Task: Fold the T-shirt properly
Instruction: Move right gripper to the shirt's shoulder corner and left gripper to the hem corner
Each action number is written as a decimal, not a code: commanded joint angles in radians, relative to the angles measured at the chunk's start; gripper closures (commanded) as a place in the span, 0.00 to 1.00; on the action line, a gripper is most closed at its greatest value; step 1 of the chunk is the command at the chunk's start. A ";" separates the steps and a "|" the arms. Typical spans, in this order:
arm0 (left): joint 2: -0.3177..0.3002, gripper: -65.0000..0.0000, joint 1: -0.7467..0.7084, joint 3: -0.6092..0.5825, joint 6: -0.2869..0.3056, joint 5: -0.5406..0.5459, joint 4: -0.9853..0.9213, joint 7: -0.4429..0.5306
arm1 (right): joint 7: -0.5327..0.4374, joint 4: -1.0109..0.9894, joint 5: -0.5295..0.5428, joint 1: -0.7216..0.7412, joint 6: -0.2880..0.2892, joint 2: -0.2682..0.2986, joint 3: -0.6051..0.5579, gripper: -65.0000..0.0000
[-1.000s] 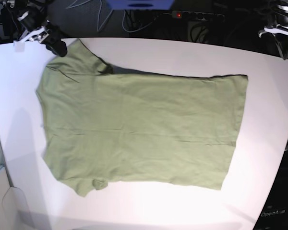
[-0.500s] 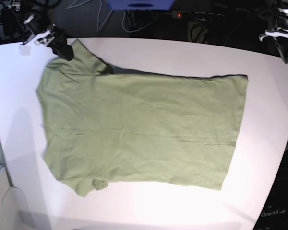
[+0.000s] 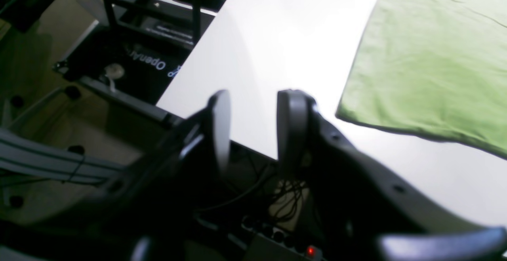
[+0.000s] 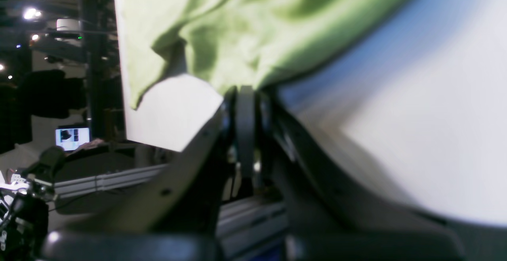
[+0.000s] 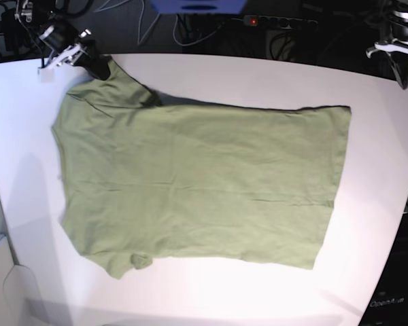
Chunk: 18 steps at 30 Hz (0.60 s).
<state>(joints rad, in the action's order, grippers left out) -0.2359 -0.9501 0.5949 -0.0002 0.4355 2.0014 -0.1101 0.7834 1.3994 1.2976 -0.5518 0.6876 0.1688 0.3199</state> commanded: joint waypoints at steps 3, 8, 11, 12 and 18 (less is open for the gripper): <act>-0.012 0.70 0.018 0.001 0.001 0.007 0.014 -0.030 | -0.003 0.013 0.024 -0.007 0.007 0.015 0.003 1.00; 0.017 0.70 0.162 0.023 0.200 0.046 0.005 -0.211 | -0.003 0.013 0.024 -0.006 0.007 0.015 0.003 1.00; 0.046 0.58 0.267 0.116 0.346 0.093 -0.032 -0.363 | -0.003 0.013 0.024 -0.006 0.005 0.015 0.003 1.00; 0.060 0.54 0.306 0.142 0.391 0.102 -0.044 -0.412 | -0.003 0.013 0.024 -0.006 0.005 0.015 0.003 1.00; 0.112 0.42 0.506 0.342 0.638 0.092 -0.153 -0.670 | -0.003 0.013 0.024 -0.004 0.004 0.016 0.003 1.00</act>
<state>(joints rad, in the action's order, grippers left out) -0.1131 -0.4343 0.9321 0.6392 0.5098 1.8343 -0.7944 0.7937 1.3994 1.2964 -0.5514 0.6868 0.1741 0.3183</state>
